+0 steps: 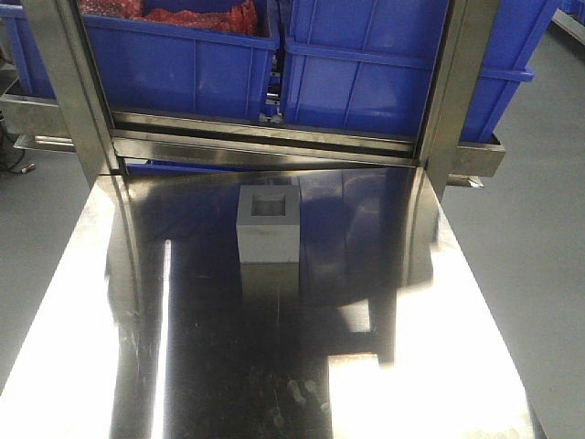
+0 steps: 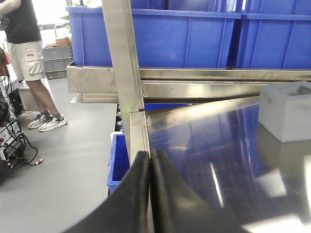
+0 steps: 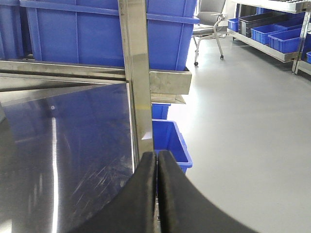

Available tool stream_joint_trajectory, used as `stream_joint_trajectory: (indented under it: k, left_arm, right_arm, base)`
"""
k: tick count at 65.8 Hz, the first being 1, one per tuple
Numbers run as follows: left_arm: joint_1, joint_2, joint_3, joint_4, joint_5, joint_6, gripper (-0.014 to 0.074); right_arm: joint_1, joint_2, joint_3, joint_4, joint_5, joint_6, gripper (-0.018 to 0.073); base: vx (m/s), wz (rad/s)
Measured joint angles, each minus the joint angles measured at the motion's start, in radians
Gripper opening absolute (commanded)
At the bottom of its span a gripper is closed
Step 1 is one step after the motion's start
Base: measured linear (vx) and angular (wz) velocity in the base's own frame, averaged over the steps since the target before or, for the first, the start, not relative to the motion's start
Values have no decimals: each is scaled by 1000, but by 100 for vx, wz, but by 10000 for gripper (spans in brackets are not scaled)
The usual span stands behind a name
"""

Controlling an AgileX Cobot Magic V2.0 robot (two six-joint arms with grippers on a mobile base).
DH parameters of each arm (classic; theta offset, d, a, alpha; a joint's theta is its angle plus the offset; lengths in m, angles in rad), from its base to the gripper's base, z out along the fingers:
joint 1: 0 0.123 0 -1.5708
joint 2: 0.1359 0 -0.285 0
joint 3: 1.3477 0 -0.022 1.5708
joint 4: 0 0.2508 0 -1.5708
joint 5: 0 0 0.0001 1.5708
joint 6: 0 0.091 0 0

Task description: Sort gray base to blue bin

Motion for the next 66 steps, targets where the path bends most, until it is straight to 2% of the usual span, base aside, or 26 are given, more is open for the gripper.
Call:
stream_joint_trajectory:
  k: [66]
  left_arm:
    - [0, 0, 0, 0, 0, 0, -7]
  right_arm:
    - [0, 0, 0, 0, 0, 0, -5]
  base:
    - [0, 0]
